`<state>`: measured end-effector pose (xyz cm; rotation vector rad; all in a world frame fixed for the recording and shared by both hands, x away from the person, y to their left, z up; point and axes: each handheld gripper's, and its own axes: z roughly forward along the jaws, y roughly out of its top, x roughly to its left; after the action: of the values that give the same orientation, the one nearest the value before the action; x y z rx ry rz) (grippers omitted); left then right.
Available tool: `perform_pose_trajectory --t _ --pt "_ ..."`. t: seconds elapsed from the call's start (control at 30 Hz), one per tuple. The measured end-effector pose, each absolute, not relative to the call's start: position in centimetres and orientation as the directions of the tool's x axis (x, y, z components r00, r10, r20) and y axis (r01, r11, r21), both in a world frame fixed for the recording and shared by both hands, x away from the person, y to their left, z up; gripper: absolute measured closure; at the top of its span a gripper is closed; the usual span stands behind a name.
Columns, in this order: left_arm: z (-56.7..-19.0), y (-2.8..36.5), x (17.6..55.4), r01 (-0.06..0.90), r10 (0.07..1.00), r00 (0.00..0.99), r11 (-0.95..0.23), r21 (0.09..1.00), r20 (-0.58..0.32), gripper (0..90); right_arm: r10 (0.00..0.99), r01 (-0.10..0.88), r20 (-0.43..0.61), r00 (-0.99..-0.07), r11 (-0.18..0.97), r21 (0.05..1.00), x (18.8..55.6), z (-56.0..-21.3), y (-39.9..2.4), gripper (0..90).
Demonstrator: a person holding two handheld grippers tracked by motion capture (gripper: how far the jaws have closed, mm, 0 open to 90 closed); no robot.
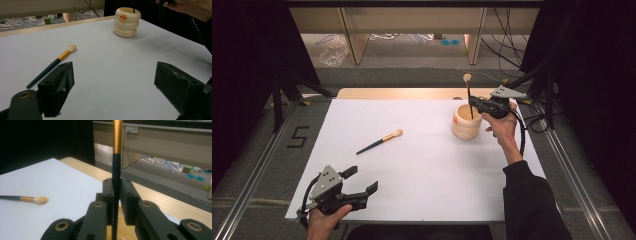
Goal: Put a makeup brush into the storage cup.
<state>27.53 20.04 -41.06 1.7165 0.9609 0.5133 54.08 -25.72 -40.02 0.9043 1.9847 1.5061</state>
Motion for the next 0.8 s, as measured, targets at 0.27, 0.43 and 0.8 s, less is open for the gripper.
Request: perform_pose_trajectory --t 0.27,0.43,0.8 --pt "-41.05 20.04 27.51 0.352 0.803 0.584 -0.122 0.928 -0.116 15.7 0.75 0.215 0.006 -0.661 0.182 0.96 54.14 -40.26 -25.77 83.5" --pt "-41.05 20.05 27.51 0.352 0.803 0.585 -0.123 0.928 -0.115 15.7 0.75 0.218 0.01 -0.662 0.18 0.959 54.17 -40.41 -25.7 83.5" --pt "-41.03 20.08 27.52 0.348 0.803 0.586 -0.126 0.929 -0.111 15.7 0.75 0.231 0.011 -0.662 0.189 0.955 54.26 -40.87 -25.65 83.5"
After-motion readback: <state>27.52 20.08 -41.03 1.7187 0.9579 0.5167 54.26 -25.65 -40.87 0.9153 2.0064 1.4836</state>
